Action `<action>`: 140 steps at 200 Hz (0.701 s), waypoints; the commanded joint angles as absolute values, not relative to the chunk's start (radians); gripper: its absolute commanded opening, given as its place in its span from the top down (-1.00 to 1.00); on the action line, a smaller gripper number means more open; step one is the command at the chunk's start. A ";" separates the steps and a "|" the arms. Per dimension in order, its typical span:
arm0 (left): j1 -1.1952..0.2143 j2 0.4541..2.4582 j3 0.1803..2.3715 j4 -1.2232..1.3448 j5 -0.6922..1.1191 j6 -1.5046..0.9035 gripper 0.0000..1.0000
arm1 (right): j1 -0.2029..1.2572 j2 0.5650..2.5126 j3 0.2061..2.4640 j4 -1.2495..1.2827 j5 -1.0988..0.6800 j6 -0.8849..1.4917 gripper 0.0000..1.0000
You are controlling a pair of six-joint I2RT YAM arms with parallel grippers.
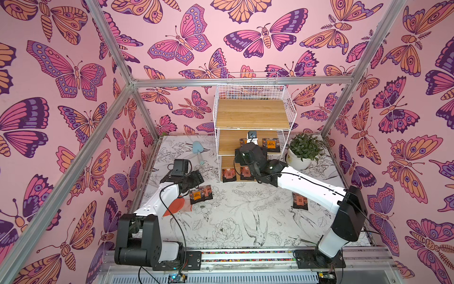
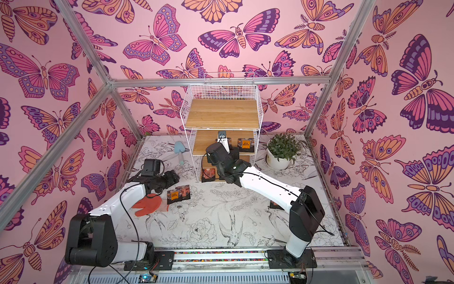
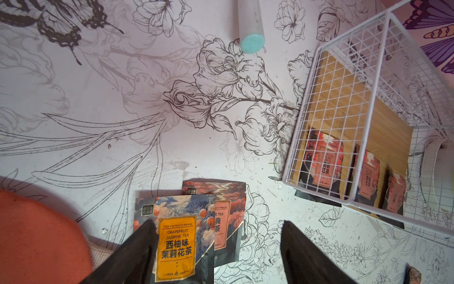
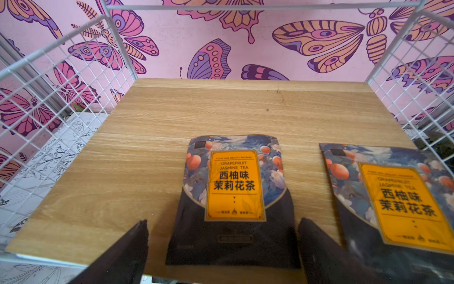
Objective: Remove the tea bags from the shelf
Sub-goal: Pick up the tea bag from the shelf.
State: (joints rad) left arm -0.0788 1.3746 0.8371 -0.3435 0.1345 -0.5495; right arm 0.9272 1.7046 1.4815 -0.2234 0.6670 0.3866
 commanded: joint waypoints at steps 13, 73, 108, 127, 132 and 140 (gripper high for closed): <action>-0.071 1.359 0.824 -0.344 0.123 -0.540 -0.63 | 0.929 1.733 1.476 -0.255 0.683 0.379 -0.95; -0.072 1.358 0.822 -0.344 0.118 -0.540 -0.62 | 0.916 1.759 1.506 -0.279 0.628 0.351 -0.89; -0.069 1.360 0.823 -0.344 0.120 -0.537 -0.62 | 0.916 1.779 1.525 -0.316 0.599 0.363 -0.79; -0.070 1.359 0.823 -0.344 0.119 -0.538 -0.62 | 0.914 1.782 1.526 -0.329 0.594 0.367 -0.63; -0.069 1.357 0.822 -0.344 0.119 -0.537 -0.62 | 0.913 1.782 1.525 -0.330 0.597 0.369 -0.57; -0.069 1.357 0.821 -0.345 0.119 -0.538 -0.62 | 0.914 1.782 1.522 -0.334 0.598 0.371 -0.44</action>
